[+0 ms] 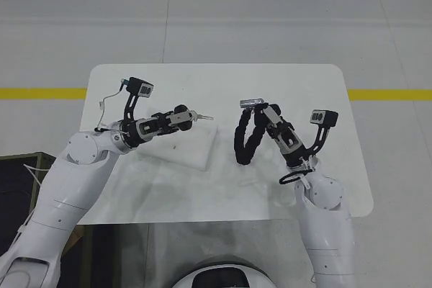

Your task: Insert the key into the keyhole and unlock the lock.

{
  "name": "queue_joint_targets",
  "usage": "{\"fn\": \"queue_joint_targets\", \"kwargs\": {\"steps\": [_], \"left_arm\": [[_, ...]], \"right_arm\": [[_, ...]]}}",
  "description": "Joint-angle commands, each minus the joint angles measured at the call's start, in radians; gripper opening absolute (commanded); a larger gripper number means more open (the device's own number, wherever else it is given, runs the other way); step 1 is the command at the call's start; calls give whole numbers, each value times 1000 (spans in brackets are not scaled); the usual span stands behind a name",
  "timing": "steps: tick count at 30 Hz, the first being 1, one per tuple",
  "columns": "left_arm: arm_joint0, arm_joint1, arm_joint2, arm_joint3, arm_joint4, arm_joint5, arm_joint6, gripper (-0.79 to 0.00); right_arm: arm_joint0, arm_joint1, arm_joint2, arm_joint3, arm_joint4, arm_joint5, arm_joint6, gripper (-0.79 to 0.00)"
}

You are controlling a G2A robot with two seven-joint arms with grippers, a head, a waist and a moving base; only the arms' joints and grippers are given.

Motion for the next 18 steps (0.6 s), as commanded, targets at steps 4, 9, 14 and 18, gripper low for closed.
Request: {"fn": "queue_joint_targets", "kwargs": {"steps": [4, 9, 14, 18], "left_arm": [[-1, 0, -1, 2, -2, 1, -1, -785], [-1, 0, -1, 2, -2, 1, -1, -785], [56, -4, -12, -27, 1, 21, 99, -785], [102, -18, -2, -75, 17, 38, 197, -785]], "right_arm": [[0, 0, 0, -1, -1, -2, 2, -785], [0, 0, 0, -1, -1, -2, 2, -785], [-57, 3, -29, -46, -60, -21, -87, -785], [-59, 1, -71, -39, -79, -39, -168, -785]]}}
